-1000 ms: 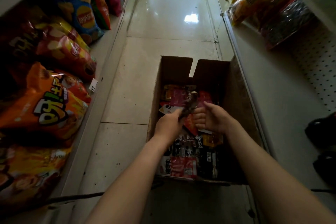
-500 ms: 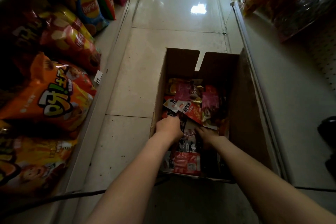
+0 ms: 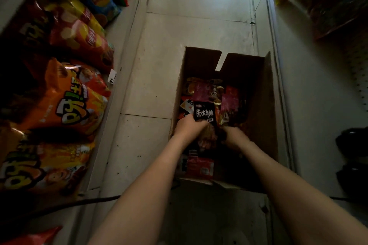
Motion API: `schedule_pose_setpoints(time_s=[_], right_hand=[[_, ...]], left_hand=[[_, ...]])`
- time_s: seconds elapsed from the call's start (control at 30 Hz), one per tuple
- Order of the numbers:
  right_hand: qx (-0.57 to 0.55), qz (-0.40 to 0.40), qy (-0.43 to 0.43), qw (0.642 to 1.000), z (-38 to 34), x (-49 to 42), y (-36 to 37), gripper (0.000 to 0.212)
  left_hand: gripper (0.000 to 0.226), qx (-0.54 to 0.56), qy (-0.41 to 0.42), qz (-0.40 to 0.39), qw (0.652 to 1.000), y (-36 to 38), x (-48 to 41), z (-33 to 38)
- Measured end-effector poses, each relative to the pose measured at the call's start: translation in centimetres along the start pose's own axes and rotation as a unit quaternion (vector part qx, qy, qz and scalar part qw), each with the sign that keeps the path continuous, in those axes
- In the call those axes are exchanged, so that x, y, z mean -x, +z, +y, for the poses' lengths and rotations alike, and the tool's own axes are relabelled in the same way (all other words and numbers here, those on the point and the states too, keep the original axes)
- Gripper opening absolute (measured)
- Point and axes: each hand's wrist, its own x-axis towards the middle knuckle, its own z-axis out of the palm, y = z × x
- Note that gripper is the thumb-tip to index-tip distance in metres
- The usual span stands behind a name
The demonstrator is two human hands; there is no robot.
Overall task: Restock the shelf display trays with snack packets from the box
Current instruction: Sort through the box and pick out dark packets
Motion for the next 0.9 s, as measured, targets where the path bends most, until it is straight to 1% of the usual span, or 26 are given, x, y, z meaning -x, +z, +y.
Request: schedule_pose_setpoints(time_s=[0.07, 0.13, 0.2, 0.23, 0.27, 0.33, 0.37, 0.4, 0.5, 0.53, 0.67, 0.7, 0.73, 0.77, 0.8, 0.87, 0.9], right_hand=[[-0.075, 0.061, 0.034, 0.995, -0.8, 2.2, -3.4, 0.039], [-0.156, 0.125, 0.054, 0.978, -1.9, 4.4, -6.1, 0.033], [-0.258, 0.173, 0.071, 0.948, -3.4, 6.9, -9.5, 0.022], [-0.304, 0.185, 0.076, 0.931, -4.2, 8.2, -10.8, 0.019], [-0.341, 0.195, 0.076, 0.916, -4.8, 9.5, -11.5, 0.019], [-0.411, 0.205, 0.084, 0.884, -5.7, 12.5, -14.0, 0.02], [-0.439, 0.202, 0.096, 0.87, -6.3, 14.5, -15.2, 0.018], [-0.461, 0.204, 0.1, 0.858, -6.6, 15.7, -15.5, 0.015], [-0.501, 0.206, 0.1, 0.835, -7.9, 22.0, -19.1, 0.01], [-0.505, 0.212, 0.092, 0.831, -8.2, 22.9, -19.1, 0.01], [-0.528, 0.229, 0.095, 0.813, -8.9, 31.7, -24.2, 0.01], [-0.536, 0.214, 0.093, 0.811, -9.3, 34.3, -25.9, 0.01], [-0.545, 0.196, 0.082, 0.811, -9.3, 35.8, -26.5, 0.011], [-0.557, 0.174, 0.073, 0.809, -9.7, 38.7, -28.5, 0.012], [-0.576, 0.15, 0.063, 0.801, -10.0, 40.9, -29.8, 0.013], [-0.608, 0.11, 0.05, 0.784, -10.9, 46.0, -32.4, 0.013], [-0.617, 0.092, 0.053, 0.78, -11.1, 47.7, -32.8, 0.014]], left_hand=[[0.045, 0.125, -0.045, 0.031, 0.991, -1.1, 1.6, 2.3], [0.045, 0.224, -0.079, 0.039, 0.971, -2.0, 3.6, 4.5], [0.057, 0.287, -0.101, 0.044, 0.951, -3.8, 5.5, 7.0], [0.058, 0.31, -0.105, 0.05, 0.943, -4.4, 6.6, 8.0], [0.049, 0.328, -0.107, 0.062, 0.936, -4.8, 7.6, 8.6], [0.021, 0.349, -0.105, 0.081, 0.928, -6.6, 10.1, 11.0], [0.013, 0.354, -0.11, 0.082, 0.925, -7.3, 11.5, 12.1], [0.011, 0.363, -0.108, 0.082, 0.922, -7.9, 12.5, 12.5], [0.017, 0.357, -0.106, 0.098, 0.923, -10.5, 16.7, 15.8], [0.018, 0.359, -0.108, 0.105, 0.921, -10.9, 17.2, 15.7], [0.007, 0.353, -0.103, 0.088, 0.926, -13.9, 24.1, 21.6], [0.01, 0.345, -0.108, 0.076, 0.929, -14.7, 26.3, 23.5], [0.016, 0.348, -0.111, 0.064, 0.929, -14.8, 27.5, 24.4], [0.025, 0.335, -0.11, 0.037, 0.935, -15.5, 29.7, 26.7], [0.038, 0.333, -0.108, 0.009, 0.937, -15.8, 31.3, 28.3], [0.069, 0.296, -0.102, -0.076, 0.947, -16.1, 34.5, 31.5], [0.069, 0.296, -0.097, -0.106, 0.944, -15.7, 35.8, 32.5]])
